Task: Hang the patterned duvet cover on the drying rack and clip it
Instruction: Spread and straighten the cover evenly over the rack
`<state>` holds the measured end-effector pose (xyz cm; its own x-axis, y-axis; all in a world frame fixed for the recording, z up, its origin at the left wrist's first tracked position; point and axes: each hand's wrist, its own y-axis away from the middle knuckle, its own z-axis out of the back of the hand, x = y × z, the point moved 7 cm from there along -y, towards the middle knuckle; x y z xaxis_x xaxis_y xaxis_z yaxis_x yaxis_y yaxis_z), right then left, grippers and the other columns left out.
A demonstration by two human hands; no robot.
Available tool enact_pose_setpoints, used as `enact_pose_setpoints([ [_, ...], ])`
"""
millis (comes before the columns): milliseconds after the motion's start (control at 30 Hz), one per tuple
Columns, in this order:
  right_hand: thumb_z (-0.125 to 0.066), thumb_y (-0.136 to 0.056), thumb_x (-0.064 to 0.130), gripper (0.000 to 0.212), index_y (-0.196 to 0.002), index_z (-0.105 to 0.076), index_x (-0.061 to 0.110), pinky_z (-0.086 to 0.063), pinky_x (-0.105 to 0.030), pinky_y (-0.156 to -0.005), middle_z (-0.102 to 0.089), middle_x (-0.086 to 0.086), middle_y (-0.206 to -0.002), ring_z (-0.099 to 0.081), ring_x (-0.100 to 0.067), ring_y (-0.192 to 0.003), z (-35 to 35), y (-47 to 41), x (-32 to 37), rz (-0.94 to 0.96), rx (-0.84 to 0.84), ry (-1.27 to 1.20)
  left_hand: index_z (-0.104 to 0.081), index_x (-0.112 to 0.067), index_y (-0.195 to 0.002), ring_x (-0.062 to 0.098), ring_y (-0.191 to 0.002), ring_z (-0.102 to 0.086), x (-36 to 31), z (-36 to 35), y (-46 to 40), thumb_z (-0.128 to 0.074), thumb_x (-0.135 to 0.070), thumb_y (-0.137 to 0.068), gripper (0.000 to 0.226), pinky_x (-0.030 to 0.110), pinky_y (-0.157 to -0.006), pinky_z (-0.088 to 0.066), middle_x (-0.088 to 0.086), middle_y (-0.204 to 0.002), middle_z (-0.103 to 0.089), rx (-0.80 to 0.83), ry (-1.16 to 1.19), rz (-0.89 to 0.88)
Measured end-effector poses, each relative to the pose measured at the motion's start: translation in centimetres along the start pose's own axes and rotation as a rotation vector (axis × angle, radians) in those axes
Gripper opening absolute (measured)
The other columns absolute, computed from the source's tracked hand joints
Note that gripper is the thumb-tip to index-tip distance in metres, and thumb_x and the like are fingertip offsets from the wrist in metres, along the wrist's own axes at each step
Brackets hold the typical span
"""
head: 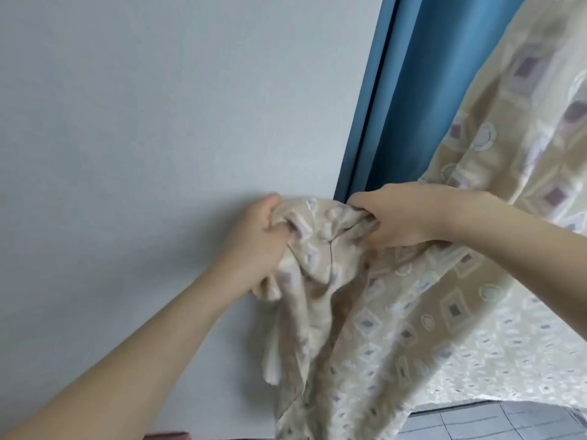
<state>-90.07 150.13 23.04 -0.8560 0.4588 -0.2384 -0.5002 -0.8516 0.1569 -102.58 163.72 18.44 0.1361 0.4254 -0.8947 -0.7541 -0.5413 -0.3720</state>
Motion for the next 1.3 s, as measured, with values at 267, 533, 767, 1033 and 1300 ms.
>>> enact_pose_setpoints([
  [267, -0.048, -0.079, 0.015, 0.011, -0.076, -0.040, 0.021, -0.045, -0.036, -0.061, -0.050, 0.003, -0.074, -0.051, -0.019, -0.067, 0.2, -0.6, 1.3, 0.059, -0.105, 0.244, -0.066, -0.005, -0.109, 0.026, -0.096, -0.067, 4.8, -3.1, 6.8, -0.052, -0.029, -0.090, 0.034, 0.028, -0.078, -0.052, 0.009, -0.105, -0.071, 1.108, -1.238, 0.267],
  [533, -0.044, -0.084, 0.025, 0.007, -0.084, -0.042, 0.019, -0.034, -0.039, -0.091, -0.045, 0.000, -0.077, -0.043, -0.025, -0.076, 3.7, 2.3, 0.2, 0.052, -0.410, 0.633, -0.057, -0.017, -0.091, 0.017, -0.080, -0.058, -2.6, -5.5, 2.1, -0.049, -0.041, -0.090, 0.025, 0.032, -0.067, -0.050, -0.001, -0.089, -0.061, 0.689, -1.070, 0.012],
  [767, -0.044, -0.090, 0.035, 0.033, -0.100, -0.065, 0.012, -0.016, -0.051, -0.115, -0.061, -0.010, -0.115, -0.052, -0.035, -0.114, 13.1, 9.8, -4.3, -0.034, -1.042, 0.634, -0.031, -0.028, -0.137, 0.009, -0.108, -0.051, -13.2, -8.2, -1.7, -0.044, -0.039, -0.098, 0.043, 0.027, -0.084, -0.039, -0.011, -0.128, -0.049, 0.203, -0.334, -0.287],
  [1033, -0.027, -0.094, 0.061, 0.057, -0.114, -0.053, 0.014, -0.040, -0.039, -0.083, -0.059, -0.002, -0.097, -0.054, -0.028, -0.092, 18.7, 15.8, -16.6, -0.311, -1.152, 0.071, -0.048, -0.008, -0.076, 0.012, -0.058, -0.042, -21.4, -10.3, -6.5, -0.044, -0.031, -0.101, 0.034, 0.028, -0.054, -0.031, -0.006, -0.062, -0.047, -0.112, 0.091, -0.365],
  [1300, -0.034, -0.103, 0.041, 0.041, -0.081, -0.046, 0.008, -0.038, -0.033, -0.065, -0.050, 0.003, -0.070, -0.045, -0.017, -0.068, 18.0, 16.9, -21.2, -0.241, -1.156, -0.224, -0.047, -0.016, -0.086, 0.015, -0.070, -0.054, -28.8, -10.8, -7.0, -0.043, -0.058, -0.095, 0.043, 0.035, -0.058, -0.036, -0.006, -0.070, -0.055, -0.121, -0.287, -0.546],
])
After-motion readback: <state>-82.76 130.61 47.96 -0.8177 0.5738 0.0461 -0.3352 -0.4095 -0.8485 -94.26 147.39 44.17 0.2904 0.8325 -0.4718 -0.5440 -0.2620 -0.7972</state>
